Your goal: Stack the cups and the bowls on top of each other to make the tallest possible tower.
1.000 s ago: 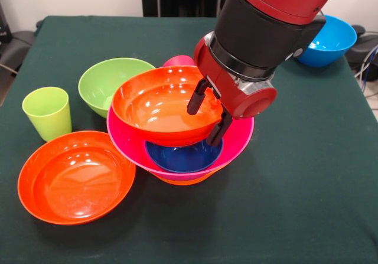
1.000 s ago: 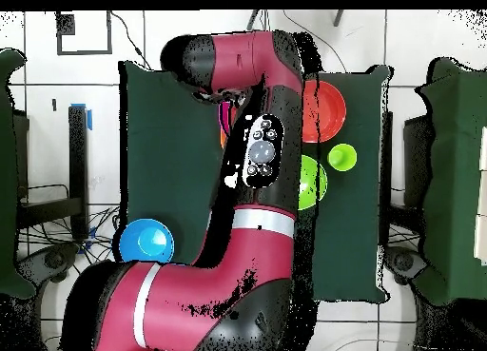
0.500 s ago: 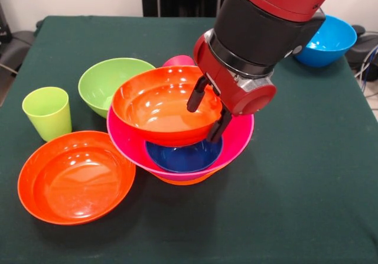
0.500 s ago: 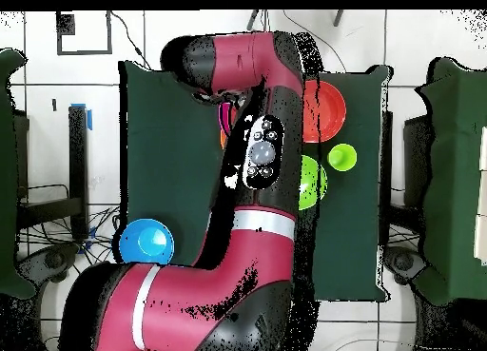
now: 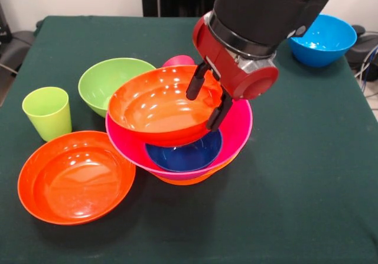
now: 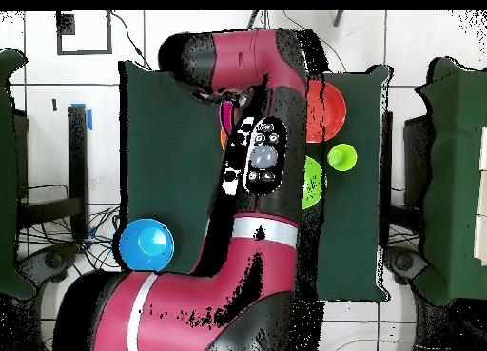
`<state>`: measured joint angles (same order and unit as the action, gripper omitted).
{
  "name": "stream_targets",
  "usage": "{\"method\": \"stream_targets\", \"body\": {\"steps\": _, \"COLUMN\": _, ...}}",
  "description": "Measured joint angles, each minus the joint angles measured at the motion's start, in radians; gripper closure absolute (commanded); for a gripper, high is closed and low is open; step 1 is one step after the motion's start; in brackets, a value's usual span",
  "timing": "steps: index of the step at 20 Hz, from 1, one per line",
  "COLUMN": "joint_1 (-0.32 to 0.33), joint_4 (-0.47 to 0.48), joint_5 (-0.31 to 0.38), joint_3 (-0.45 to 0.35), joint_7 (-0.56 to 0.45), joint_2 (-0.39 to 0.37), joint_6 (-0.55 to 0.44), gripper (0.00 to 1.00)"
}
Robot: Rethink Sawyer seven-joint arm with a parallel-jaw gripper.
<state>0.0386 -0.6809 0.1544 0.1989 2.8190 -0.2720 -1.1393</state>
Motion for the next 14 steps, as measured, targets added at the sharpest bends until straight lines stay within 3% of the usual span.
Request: {"method": "stream_targets", "body": {"steps": 14, "joint_1": 0.000, "joint_4": -0.029, "joint_5": 0.000, "joint_3": 0.000, "joint_7": 0.000, "joint_2": -0.059, "joint_6": 0.000, "gripper": 0.00}}
